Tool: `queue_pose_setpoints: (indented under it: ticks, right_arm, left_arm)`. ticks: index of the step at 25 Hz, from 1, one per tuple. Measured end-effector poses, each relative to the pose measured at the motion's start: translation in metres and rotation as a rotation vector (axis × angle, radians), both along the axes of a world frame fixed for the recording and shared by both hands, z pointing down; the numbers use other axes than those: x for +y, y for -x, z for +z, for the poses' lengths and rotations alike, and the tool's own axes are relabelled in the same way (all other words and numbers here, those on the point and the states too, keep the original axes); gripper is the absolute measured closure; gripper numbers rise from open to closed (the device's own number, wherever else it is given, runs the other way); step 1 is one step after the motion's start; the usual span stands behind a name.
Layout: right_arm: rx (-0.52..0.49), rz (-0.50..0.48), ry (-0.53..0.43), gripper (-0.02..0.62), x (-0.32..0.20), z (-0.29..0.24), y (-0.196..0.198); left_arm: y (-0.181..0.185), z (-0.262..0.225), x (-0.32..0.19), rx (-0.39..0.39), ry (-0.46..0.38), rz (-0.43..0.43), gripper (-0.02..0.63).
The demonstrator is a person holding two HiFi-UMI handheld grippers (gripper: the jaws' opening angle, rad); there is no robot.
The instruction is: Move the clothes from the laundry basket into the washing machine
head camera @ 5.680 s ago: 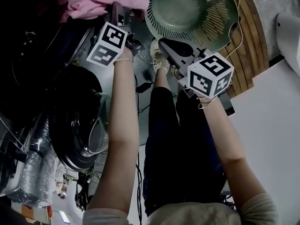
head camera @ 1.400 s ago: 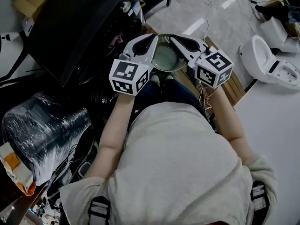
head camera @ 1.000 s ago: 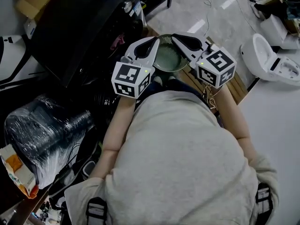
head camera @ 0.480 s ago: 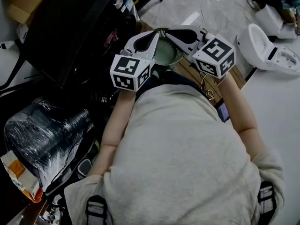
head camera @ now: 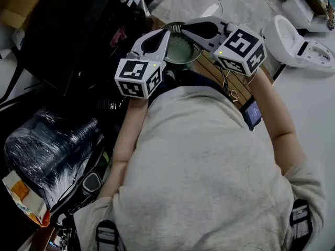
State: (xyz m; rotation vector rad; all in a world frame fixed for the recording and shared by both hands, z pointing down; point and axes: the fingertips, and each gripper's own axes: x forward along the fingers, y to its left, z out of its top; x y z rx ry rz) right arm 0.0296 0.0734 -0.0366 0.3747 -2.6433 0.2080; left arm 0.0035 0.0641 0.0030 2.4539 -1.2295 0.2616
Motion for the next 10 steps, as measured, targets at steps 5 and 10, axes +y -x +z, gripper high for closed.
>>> queue_pose_setpoints:
  ticks: [5, 10]
  right_arm:
    - [0.005, -0.014, 0.004, 0.586, 0.0061, 0.0014, 0.0036]
    - [0.022, -0.015, 0.003, 0.586, 0.0104, 0.0030, 0.0030]
  left_arm:
    - [0.0000, -0.0021, 0.0033, 0.013, -0.009, 0.022, 0.597]
    - [0.0014, -0.0032, 0.0063, 0.011, -0.017, 0.027, 0.597]
